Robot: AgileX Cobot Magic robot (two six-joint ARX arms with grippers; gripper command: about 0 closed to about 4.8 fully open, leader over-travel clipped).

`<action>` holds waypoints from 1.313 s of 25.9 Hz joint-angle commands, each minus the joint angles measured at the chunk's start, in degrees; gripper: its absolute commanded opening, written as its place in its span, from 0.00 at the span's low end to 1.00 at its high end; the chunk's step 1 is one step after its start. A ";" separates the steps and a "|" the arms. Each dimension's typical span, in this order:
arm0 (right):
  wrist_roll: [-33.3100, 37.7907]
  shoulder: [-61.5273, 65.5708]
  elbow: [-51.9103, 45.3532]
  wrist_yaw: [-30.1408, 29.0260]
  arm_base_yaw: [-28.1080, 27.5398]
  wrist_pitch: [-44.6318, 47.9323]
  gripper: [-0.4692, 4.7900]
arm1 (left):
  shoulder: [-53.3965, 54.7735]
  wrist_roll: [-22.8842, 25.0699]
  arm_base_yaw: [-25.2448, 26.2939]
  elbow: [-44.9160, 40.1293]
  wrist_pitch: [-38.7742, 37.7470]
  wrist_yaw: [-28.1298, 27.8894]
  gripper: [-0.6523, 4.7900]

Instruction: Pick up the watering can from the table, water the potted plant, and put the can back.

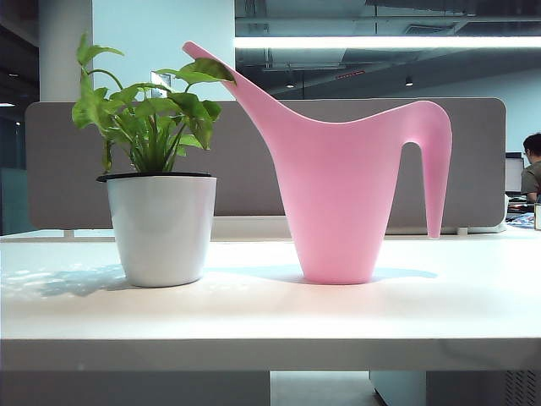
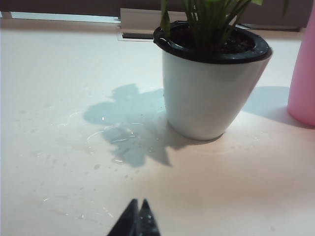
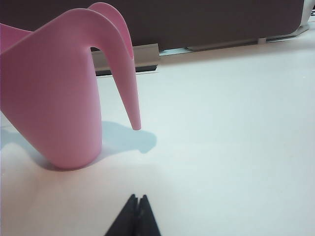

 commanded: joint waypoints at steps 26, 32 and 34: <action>-0.07 0.07 -0.42 6.14 -0.02 -6.27 0.09 | 0.04 0.07 0.07 0.17 -0.46 0.22 0.13; -0.07 0.07 -0.42 6.14 -0.02 -6.27 0.09 | 0.07 0.07 0.07 0.17 -0.46 0.22 0.13; -0.07 0.07 -0.42 6.16 -0.02 -6.27 0.09 | 0.07 0.07 0.07 0.17 -0.46 0.22 0.13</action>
